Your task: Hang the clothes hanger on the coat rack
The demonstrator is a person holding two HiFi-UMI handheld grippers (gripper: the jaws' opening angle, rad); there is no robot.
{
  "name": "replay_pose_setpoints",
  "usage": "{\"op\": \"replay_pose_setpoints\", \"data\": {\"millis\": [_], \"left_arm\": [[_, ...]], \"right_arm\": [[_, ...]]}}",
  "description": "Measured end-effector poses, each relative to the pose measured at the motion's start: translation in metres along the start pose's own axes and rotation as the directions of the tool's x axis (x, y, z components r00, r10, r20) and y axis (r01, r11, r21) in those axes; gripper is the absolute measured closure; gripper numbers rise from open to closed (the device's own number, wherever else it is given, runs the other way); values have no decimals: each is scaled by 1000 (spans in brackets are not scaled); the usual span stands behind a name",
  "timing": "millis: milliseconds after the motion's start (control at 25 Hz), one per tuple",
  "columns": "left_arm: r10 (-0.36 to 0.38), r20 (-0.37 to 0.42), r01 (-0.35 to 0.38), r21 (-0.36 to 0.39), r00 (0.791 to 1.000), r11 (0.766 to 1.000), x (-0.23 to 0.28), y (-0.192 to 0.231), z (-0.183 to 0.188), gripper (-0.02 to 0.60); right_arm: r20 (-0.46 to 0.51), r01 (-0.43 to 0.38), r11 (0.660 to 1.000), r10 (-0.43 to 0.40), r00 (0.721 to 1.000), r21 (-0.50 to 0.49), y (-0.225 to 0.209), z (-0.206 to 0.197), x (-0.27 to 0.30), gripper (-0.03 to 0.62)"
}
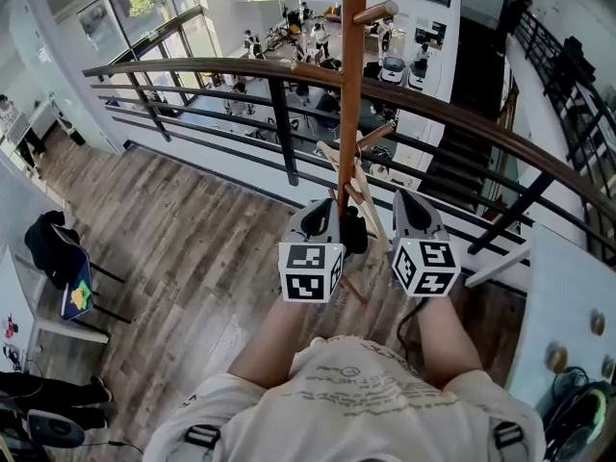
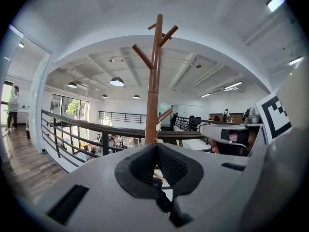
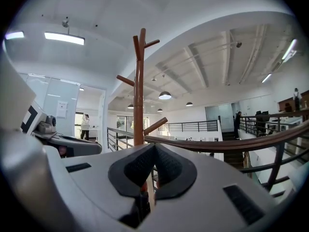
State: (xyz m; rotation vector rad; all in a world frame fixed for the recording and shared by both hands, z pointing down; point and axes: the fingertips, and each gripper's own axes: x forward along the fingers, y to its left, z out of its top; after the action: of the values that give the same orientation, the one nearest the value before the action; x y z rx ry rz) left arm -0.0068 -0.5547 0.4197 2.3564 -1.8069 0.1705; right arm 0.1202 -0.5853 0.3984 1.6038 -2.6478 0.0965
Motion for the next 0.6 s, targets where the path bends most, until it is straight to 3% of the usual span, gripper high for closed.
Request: {"op": "replay_pose_setpoints", "data": {"millis": [600], "left_arm": [[-23,3,23,5,1000,1000,1,0,4,584]], "right_arm": [[4,16,1000,-16,1000,6,3,3,0,592]]}}
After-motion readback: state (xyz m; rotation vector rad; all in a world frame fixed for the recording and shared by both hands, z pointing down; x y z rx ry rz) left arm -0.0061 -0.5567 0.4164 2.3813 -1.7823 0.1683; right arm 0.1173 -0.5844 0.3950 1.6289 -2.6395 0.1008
